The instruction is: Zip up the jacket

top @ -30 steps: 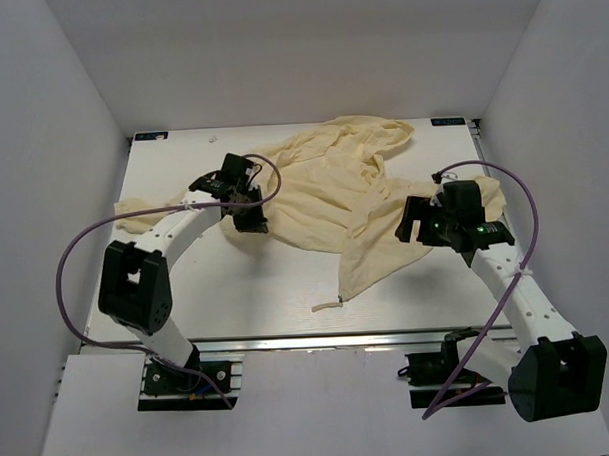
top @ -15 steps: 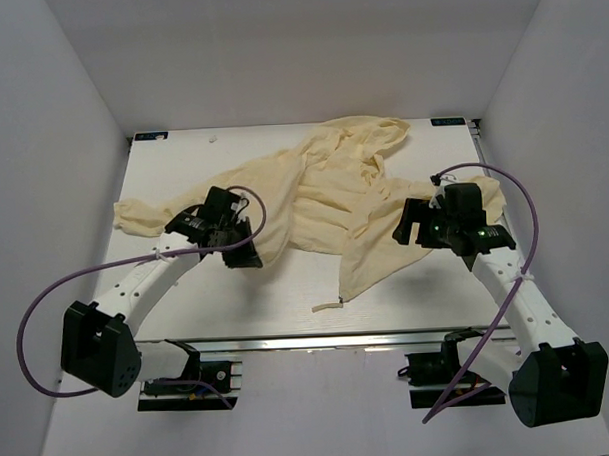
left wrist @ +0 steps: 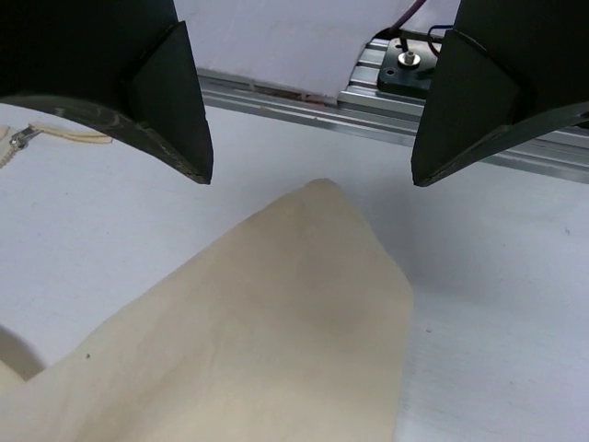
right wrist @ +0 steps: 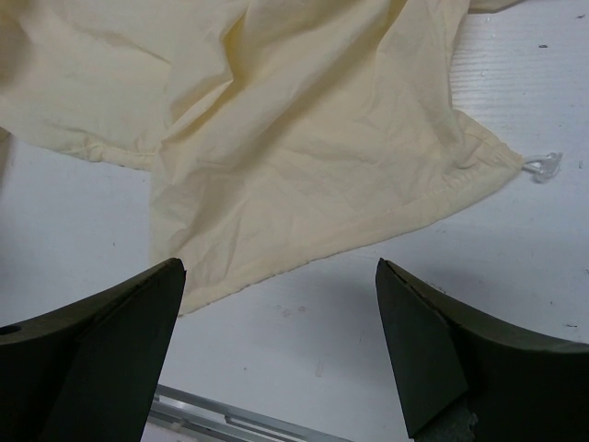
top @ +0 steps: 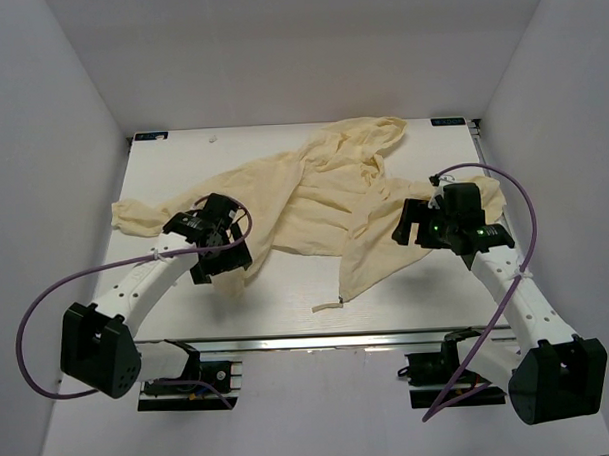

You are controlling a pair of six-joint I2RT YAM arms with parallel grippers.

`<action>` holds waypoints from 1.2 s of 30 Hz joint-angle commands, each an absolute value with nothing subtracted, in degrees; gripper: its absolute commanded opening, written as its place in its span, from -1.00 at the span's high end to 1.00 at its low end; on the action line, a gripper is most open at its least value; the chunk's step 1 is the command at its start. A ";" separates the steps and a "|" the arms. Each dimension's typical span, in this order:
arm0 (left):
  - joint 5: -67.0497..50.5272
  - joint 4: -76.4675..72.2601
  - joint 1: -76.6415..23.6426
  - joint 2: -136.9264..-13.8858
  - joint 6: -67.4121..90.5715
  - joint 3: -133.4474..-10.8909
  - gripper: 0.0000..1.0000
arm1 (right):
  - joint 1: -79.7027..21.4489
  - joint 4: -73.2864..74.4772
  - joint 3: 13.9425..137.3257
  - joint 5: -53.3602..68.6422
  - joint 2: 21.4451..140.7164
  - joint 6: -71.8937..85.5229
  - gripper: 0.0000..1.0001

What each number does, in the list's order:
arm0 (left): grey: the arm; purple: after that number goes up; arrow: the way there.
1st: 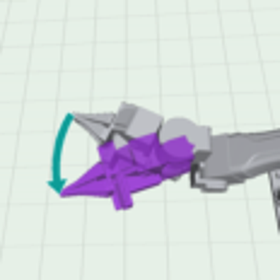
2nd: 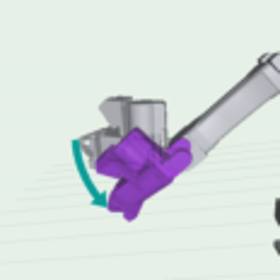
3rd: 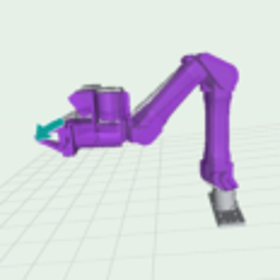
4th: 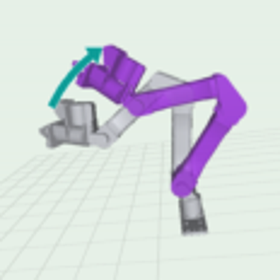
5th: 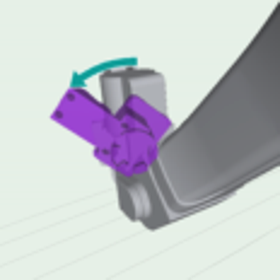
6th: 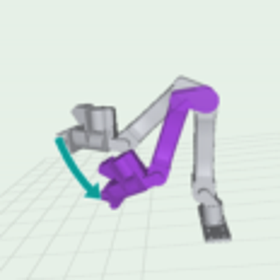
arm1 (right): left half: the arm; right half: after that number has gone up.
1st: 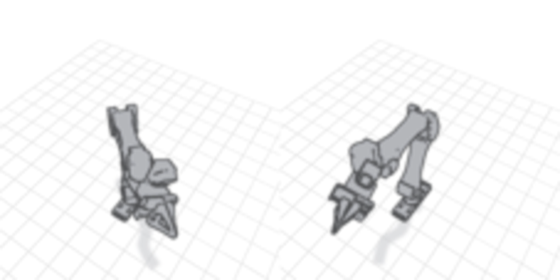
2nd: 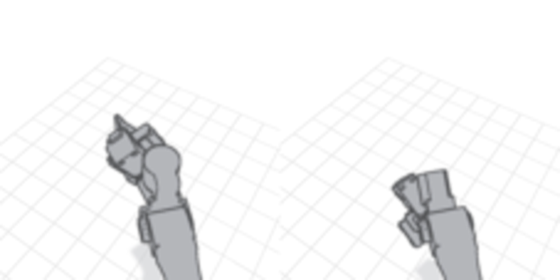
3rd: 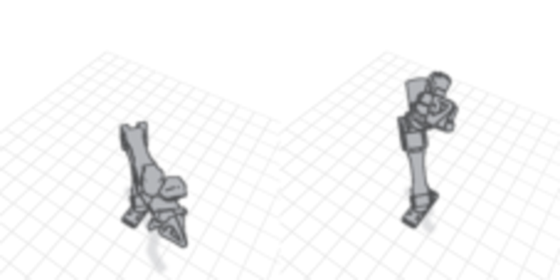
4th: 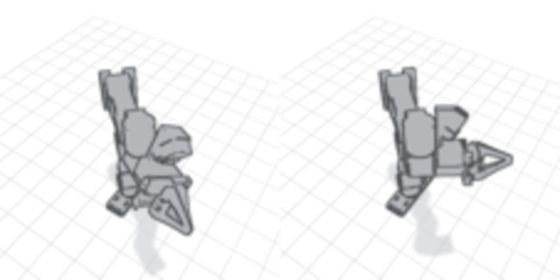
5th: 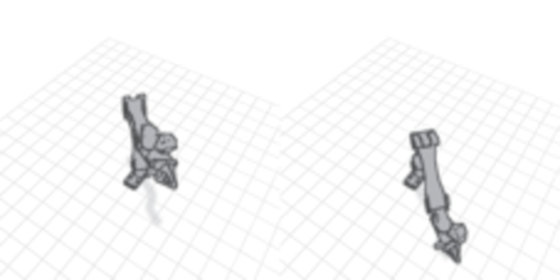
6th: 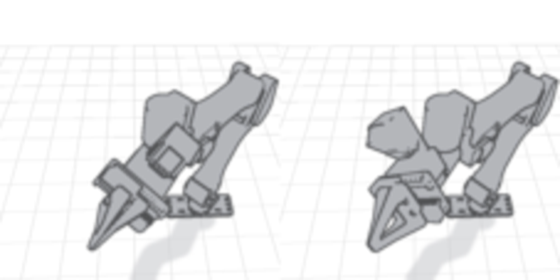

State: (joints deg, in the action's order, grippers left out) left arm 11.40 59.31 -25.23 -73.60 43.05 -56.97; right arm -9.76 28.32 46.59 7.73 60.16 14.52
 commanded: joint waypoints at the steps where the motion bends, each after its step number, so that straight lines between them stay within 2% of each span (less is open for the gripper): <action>1: 8.90 60.47 -25.22 -71.20 38.42 -58.80 -0.96 | -9.76 27.51 47.11 8.88 60.03 13.62 -0.79; 7: -1.57 55.91 -30.57 -64.70 32.09 -56.69 -0.96 | -10.02 26.81 47.20 12.30 60.21 12.22 -0.79; 9: 2.71 55.64 -31.90 -64.69 31.99 -56.69 -0.96 | -10.98 26.28 47.28 13.53 60.12 11.52 -0.79; 14: 11.15 51.95 -34.01 -72.76 30.07 -58.88 -0.96 | -13.89 26.19 47.55 14.14 60.03 11.78 -0.79; 21: 15.20 48.51 -35.24 -89.54 24.44 -67.31 -0.96 | -13.97 26.98 46.14 14.33 58.98 12.30 -0.79; 23: 16.70 48.95 -35.24 -92.88 23.91 -69.08 -0.69 | -13.97 26.98 45.44 14.15 58.01 12.66 -0.79; 25: 16.53 49.13 -35.24 -96.93 23.82 -71.18 -0.25 | -13.89 26.81 44.74 14.15 57.22 12.66 -0.79; 26: 15.91 48.96 -35.33 -98.86 23.73 -72.06 0.13 | -13.97 26.81 44.56 13.89 57.04 12.66 -0.79; 28: 14.51 49.13 -35.33 -100.10 23.12 -75.56 0.44 | -13.89 27.24 44.56 13.62 56.78 12.13 -0.79; 29: 14.15 50.52 -35.42 -100.54 23.12 -77.24 0.88 | -13.97 27.51 44.73 13.54 56.78 11.87 -0.79; 30: 13.54 50.80 -35.68 -100.81 23.03 -78.82 1.00 | -13.97 28.03 44.74 13.54 56.78 11.87 -0.79; 33: 8.38 49.14 -36.56 -98.10 21.28 -82.96 1.00 | -13.97 27.78 44.47 14.15 56.17 11.87 -0.79; 36: -7.34 42.12 -36.65 -94.23 18.81 -83.23 1.00 | -13.97 27.51 44.47 14.50 55.55 11.78 -0.79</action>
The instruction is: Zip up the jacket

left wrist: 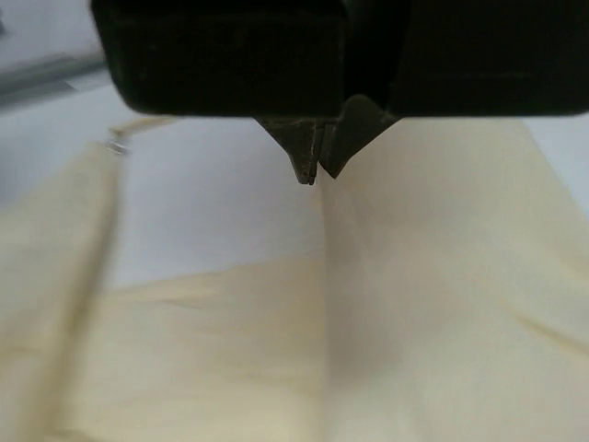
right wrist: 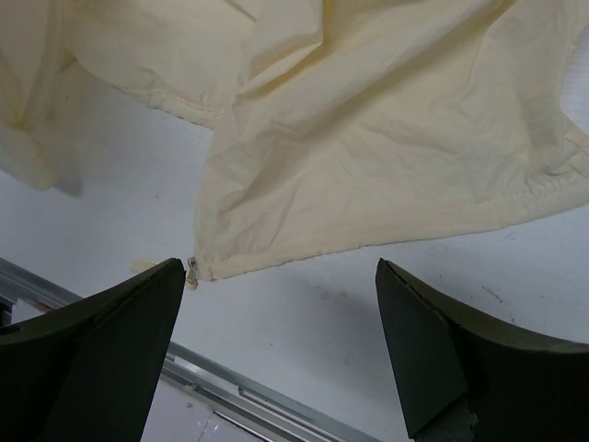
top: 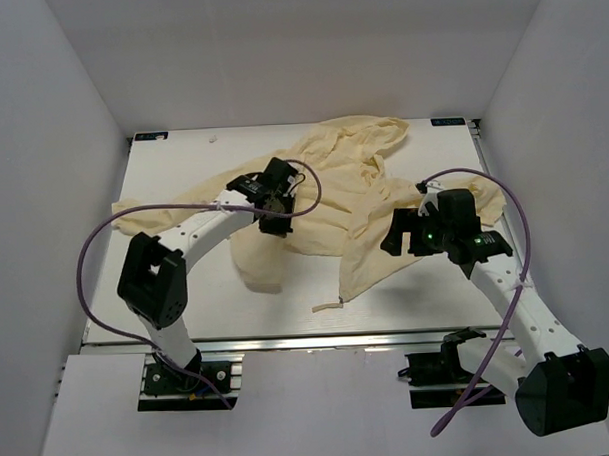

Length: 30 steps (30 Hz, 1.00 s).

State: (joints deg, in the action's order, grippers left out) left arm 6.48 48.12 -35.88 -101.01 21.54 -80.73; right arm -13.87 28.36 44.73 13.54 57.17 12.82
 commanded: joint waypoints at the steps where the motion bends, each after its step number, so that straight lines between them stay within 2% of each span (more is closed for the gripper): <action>1: -10.51 40.36 -36.65 -91.78 18.55 -83.06 1.00 | -13.89 27.51 44.47 14.50 55.37 11.78 -0.79; 3: -17.65 35.00 -36.65 -90.18 19.07 -82.27 1.00 | -13.97 27.51 44.56 14.59 54.93 11.87 -0.79; 8: -22.76 30.33 -36.65 -92.18 19.78 -82.79 1.00 | -13.97 27.07 44.30 15.20 55.28 11.95 -0.79; 13: -11.91 32.08 -34.99 -96.06 21.09 -78.42 1.00 | -13.97 27.25 44.56 15.73 57.74 11.69 -0.79; 17: -10.11 29.28 -30.16 -100.18 22.32 -72.60 1.00 | -13.97 26.55 44.65 16.43 58.97 11.95 -0.79; 21: -10.19 27.26 -29.53 -105.46 24.69 -75.23 1.00 | -15.46 25.66 45.17 19.42 60.20 11.87 -0.79; 26: -13.45 23.99 -29.62 -104.86 23.29 -81.63 1.00 | -26.60 23.91 47.28 15.91 62.92 14.49 -0.79; 30: -11.69 26.01 -29.44 -101.87 21.98 -81.83 1.00 | -29.09 19.52 47.20 17.05 65.73 18.97 -0.79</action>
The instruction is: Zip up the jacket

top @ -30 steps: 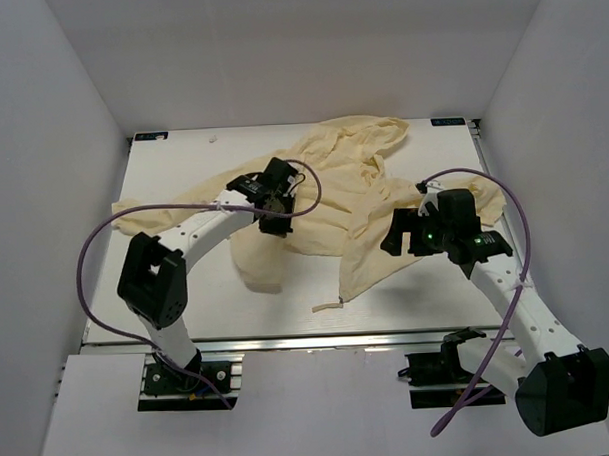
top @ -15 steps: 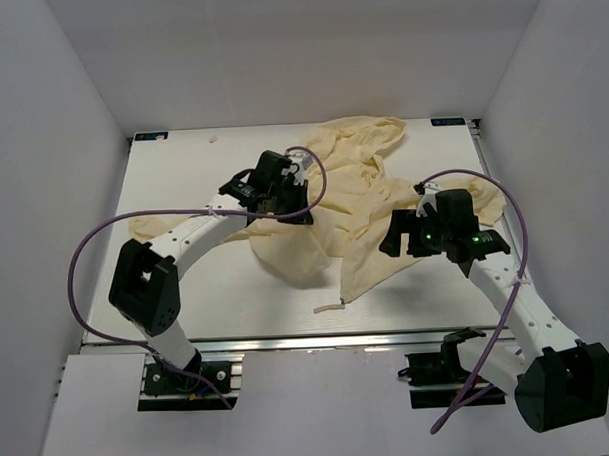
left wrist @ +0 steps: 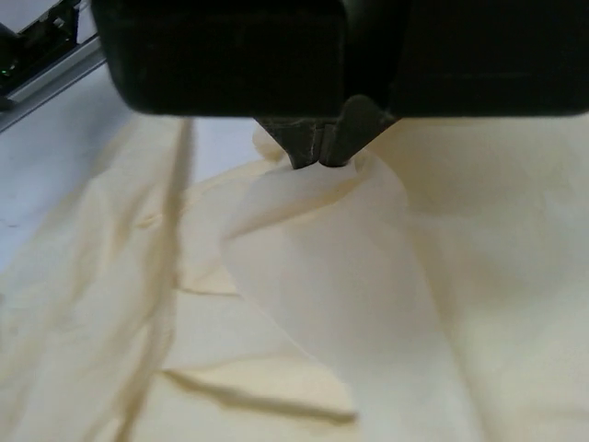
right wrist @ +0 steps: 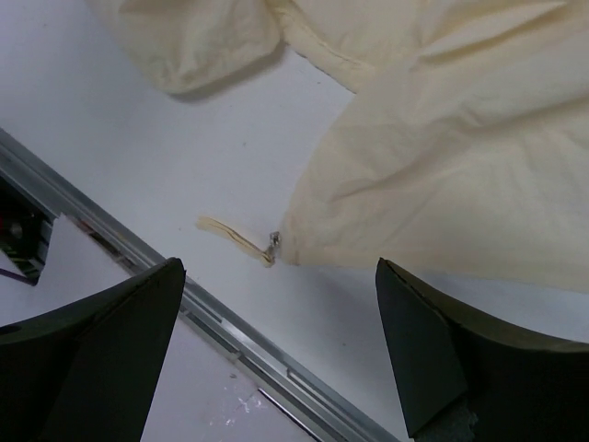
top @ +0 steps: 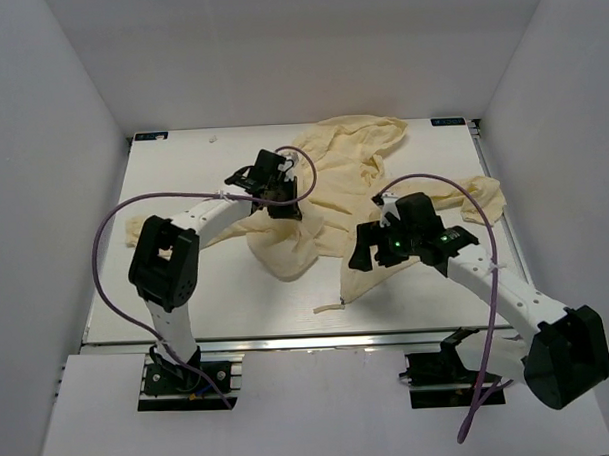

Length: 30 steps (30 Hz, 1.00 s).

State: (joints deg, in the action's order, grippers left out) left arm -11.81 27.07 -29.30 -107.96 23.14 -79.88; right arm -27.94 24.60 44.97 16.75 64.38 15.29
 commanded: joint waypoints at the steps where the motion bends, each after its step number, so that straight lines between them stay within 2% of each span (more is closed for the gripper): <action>1: -11.69 26.19 -29.44 -99.78 21.97 -81.13 1.00 | -29.70 18.55 47.11 17.66 66.26 19.42 -0.79; 7: -14.59 24.79 -29.36 -91.86 23.64 -76.03 1.00 | -40.24 13.10 52.45 16.88 76.62 20.39 -0.79; 11: -17.05 23.12 -29.36 -86.41 23.73 -75.41 1.00 | -44.46 5.21 53.44 13.10 82.60 29.92 -0.79; 16: -17.76 22.32 -29.36 -78.85 23.38 -72.69 1.00 | -45.61 -9.73 51.33 8.02 84.20 36.47 -0.79; 23: -16.18 21.36 -29.36 -72.25 24.61 -67.07 1.00 | -45.62 -15.02 53.70 3.08 86.04 36.83 -0.79; 26: -15.56 21.88 -29.36 -71.54 24.70 -66.80 1.00 | -45.62 -15.82 54.75 4.65 86.31 35.16 -0.78; 29: -14.15 23.11 -29.36 -72.24 24.78 -67.06 1.00 | -45.79 -18.45 52.65 11.32 83.95 35.07 -0.52; 30: -13.63 23.55 -29.36 -72.59 24.87 -67.32 1.00 | -46.31 -18.98 50.99 13.25 82.98 35.16 -0.19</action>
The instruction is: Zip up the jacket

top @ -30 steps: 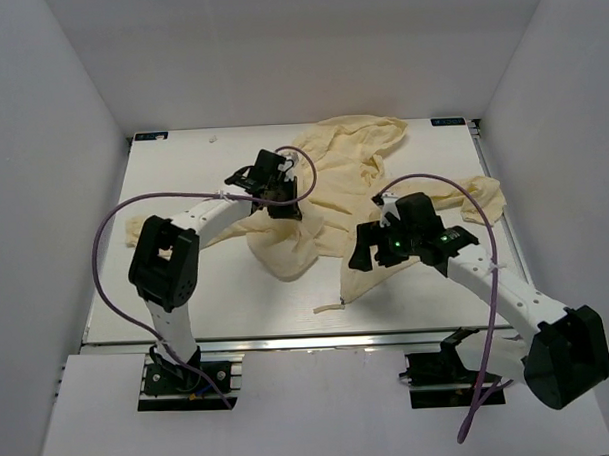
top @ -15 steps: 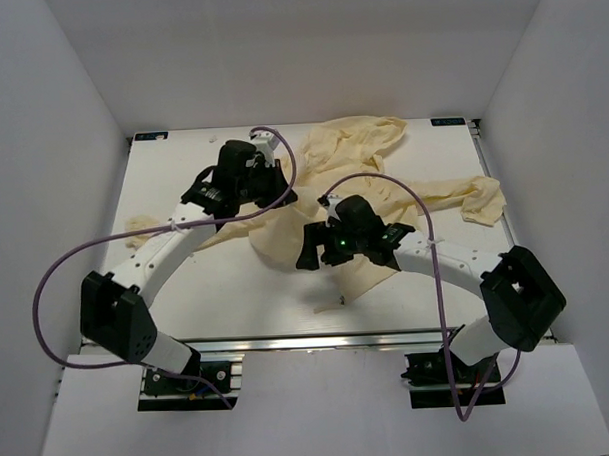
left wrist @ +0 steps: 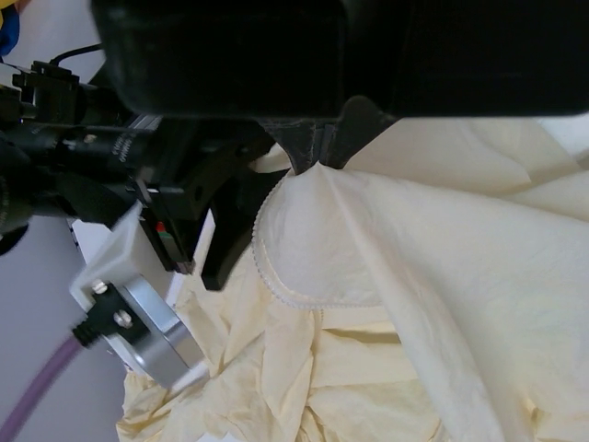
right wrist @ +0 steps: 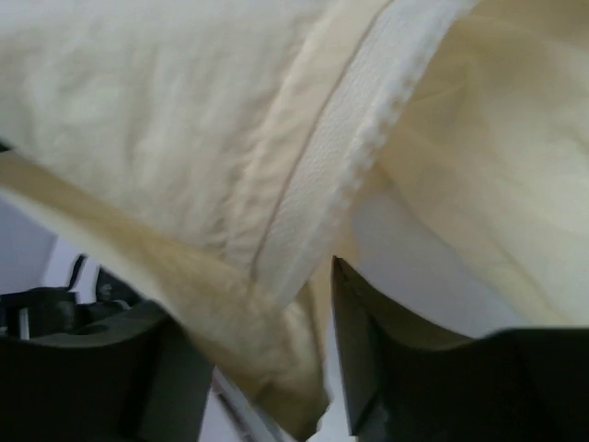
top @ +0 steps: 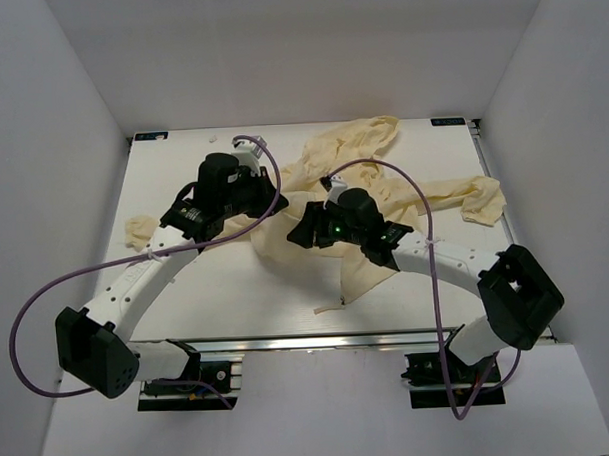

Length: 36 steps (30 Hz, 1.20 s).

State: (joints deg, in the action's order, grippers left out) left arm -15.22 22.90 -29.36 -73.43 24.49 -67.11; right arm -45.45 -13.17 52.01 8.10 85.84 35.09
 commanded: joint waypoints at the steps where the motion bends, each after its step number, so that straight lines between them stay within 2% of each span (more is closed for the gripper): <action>1: -13.54 23.64 -29.36 -72.86 24.79 -67.24 1.00 | -46.67 -19.07 50.02 14.14 81.92 35.16 -0.01; 2: -13.27 23.73 -29.36 -73.38 24.87 -67.15 0.99 | -47.02 -19.33 48.79 15.02 79.74 35.16 0.17; 3: -13.01 23.82 -29.44 -73.65 24.87 -67.06 0.99 | -47.46 -20.21 47.47 17.29 78.50 35.42 0.63; 4: -12.75 23.99 -29.36 -74.00 24.79 -66.97 0.99 | -47.98 -20.39 45.29 18.79 76.40 36.20 0.88; 5: -12.14 24.34 -29.36 -74.18 24.87 -66.97 0.99 | -48.25 -20.22 44.57 19.85 75.33 36.56 0.99; 9: -9.50 25.05 -29.36 -75.14 25.05 -66.53 0.92 | -49.83 -9.55 44.12 18.46 71.63 36.56 1.00; 10: -9.75 24.96 -29.36 -75.23 25.14 -66.27 0.89 | -50.44 -7.84 43.86 17.85 71.37 35.78 0.82; 11: -9.84 25.05 -29.36 -75.32 25.05 -66.27 0.85 | -50.88 -6.95 42.99 17.49 71.28 35.68 0.51; 13: -11.07 24.79 -29.36 -75.50 24.96 -65.48 0.68 | -51.59 -6.33 39.05 16.61 71.45 36.56 0.25; 15: -11.95 24.35 -29.36 -75.85 24.79 -64.78 0.51 | -51.94 -6.59 36.40 17.31 71.54 37.52 0.24; 17: -13.97 24.69 -29.36 -76.11 24.26 -63.90 0.30 | -52.47 -6.95 33.50 18.28 70.93 36.75 0.09; 18: -14.76 25.39 -29.36 -76.46 23.91 -63.72 -0.03 | -52.91 -6.42 32.96 18.28 70.14 36.13 0.09; 20: -15.82 27.41 -29.36 -76.55 23.56 -63.02 -0.40 | -53.35 -2.83 33.22 18.37 69.00 32.72 0.08; 21: -16.08 28.12 -29.36 -76.55 23.29 -62.76 -0.73 | -53.35 -1.07 33.48 17.59 68.12 31.74 0.06; 23: -15.21 29.96 -29.36 -75.68 23.55 -61.88 -0.91 | -53.35 4.47 33.92 14.26 65.23 30.24 -0.08; 25: -14.68 32.25 -29.36 -74.54 24.17 -60.91 -0.96 | -53.26 8.16 34.98 11.18 62.24 29.18 -0.21; 26: -15.11 32.78 -29.36 -72.97 24.95 -59.69 -0.96 | -53.35 12.44 35.59 8.99 61.44 29.09 -0.38; 30: -19.58 34.36 -29.88 -69.53 27.68 -55.29 -0.96 | -52.91 23.71 41.03 -7.18 58.19 31.11 -0.72; 32: -19.95 34.89 -31.19 -68.47 29.88 -53.45 -0.96 | -52.12 25.74 42.53 -10.62 57.66 32.08 -0.79; 36: -14.88 36.56 -39.34 -68.29 32.86 -50.54 -0.96 | -48.18 27.06 43.94 -11.60 58.00 32.34 -0.79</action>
State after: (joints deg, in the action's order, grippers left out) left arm -16.84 34.81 -34.24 -69.54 29.80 -51.68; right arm -50.59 22.06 41.47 -5.67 57.95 31.55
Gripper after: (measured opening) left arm 0.980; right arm 0.893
